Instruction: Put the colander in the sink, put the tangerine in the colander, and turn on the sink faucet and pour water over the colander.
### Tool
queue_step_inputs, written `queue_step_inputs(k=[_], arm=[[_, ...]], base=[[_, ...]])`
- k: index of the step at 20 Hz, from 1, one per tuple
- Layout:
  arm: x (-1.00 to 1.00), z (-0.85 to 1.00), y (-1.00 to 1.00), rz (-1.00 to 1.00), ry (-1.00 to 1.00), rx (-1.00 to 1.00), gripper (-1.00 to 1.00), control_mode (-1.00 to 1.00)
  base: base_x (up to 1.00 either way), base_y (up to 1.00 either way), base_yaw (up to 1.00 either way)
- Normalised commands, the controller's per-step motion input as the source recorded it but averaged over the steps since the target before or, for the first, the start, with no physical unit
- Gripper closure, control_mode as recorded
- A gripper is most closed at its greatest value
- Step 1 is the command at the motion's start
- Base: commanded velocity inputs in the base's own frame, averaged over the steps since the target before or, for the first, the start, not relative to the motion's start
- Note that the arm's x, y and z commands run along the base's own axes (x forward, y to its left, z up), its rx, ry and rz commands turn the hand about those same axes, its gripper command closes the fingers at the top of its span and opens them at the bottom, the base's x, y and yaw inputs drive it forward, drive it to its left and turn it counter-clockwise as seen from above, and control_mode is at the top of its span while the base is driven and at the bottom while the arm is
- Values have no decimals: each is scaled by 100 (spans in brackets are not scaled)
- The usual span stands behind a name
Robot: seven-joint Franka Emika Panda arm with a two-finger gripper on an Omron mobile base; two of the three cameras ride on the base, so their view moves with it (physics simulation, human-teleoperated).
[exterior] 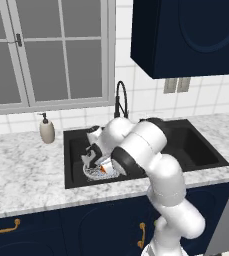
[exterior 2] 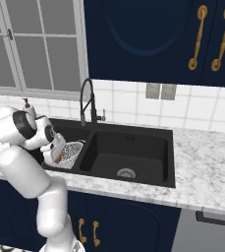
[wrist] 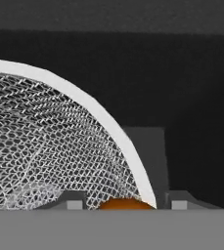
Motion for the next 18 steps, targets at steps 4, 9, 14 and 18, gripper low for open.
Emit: queue_step_inputs(k=[4,9,14,18], arm=[[11,-21,0,-12,-2,-3,100,-100],[39,-43,-7,-10,0,-5,100,-100],[36,-60,-62,-7,-6,0,100,-100],[-6,-82,-81,0,-25,0,-100,-100]], base=[[0,0,0],[0,0,0],[0,0,0],[0,0,0]])
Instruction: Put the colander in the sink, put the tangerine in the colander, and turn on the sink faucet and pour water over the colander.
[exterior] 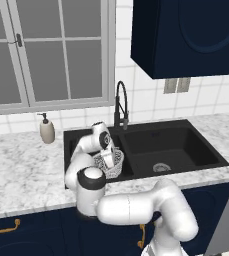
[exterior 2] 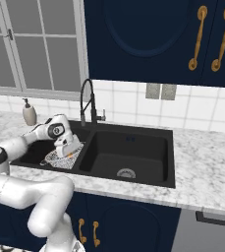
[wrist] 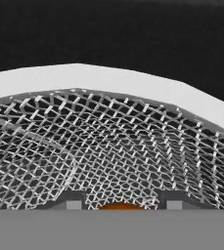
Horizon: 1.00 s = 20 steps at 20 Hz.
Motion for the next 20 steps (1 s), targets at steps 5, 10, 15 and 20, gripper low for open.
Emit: queue_step_inputs(k=[5,10,15,20], arm=[[-77,-9,22,0,-58,0,-100,-100],[-64,21,95,-2,-79,-1,-100,-100],[-45,87,53,-1,-62,7,-100,-100],[-36,100,0,0,-35,18,-100,-100]], base=[[0,0,0],[0,0,0],[0,0,0],[0,0,0]])
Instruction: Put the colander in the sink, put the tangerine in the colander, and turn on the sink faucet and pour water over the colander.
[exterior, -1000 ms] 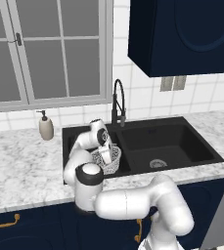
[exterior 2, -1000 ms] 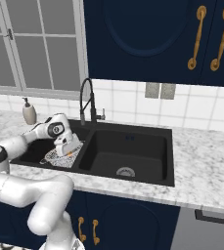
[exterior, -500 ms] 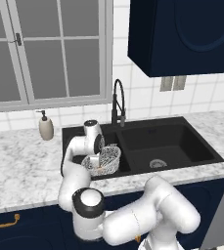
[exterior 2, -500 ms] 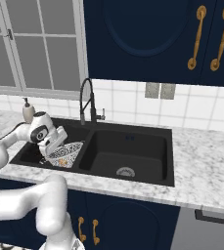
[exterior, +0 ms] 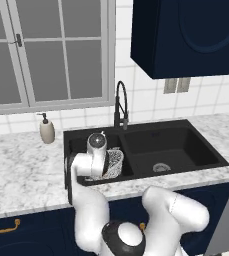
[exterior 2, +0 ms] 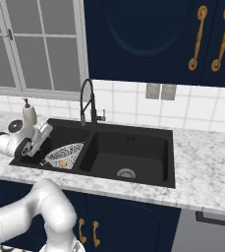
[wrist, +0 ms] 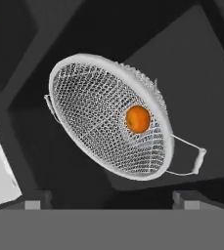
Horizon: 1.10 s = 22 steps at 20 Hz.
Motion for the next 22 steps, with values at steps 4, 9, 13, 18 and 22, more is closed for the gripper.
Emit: queue_step_inputs(k=[4,9,13,18,22], arm=[[-38,100,0,0,-14,19,-100,-100],[-63,100,0,0,-1,26,-100,-100],[-71,100,0,0,8,23,-100,-100],[-91,100,-14,-2,12,13,-100,-100],[-74,100,-41,-7,15,0,-100,-100]], base=[[0,0,0],[0,0,0],[0,0,0],[0,0,0],[0,0,0]])
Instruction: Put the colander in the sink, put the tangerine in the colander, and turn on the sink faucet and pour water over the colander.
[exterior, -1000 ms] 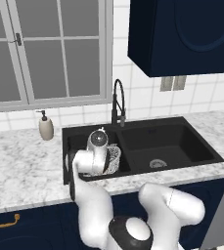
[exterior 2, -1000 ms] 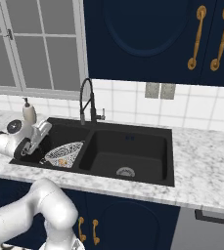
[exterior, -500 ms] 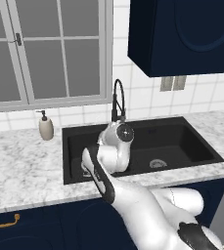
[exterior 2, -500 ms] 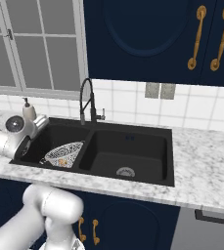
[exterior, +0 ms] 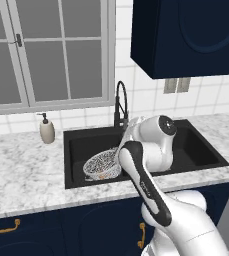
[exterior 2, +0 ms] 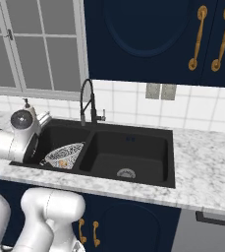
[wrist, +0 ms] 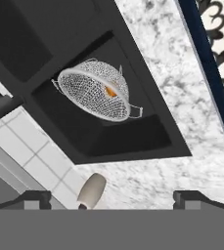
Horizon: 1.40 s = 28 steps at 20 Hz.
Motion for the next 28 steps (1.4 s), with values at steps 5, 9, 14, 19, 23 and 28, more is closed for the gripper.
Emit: queue_step_inputs(k=[5,9,14,19,23,28], arm=[[-39,68,-70,0,11,2,-100,-100],[-6,15,-78,0,0,4,-100,-100],[0,0,-83,0,2,3,-100,-100],[15,13,-73,4,17,2,-100,-100],[41,21,-39,14,23,0,-100,-100],[55,6,-5,27,-11,2,-100,-100]], base=[[0,0,0],[0,0,0],[0,0,0],[0,0,0],[0,0,0],[0,0,0]])
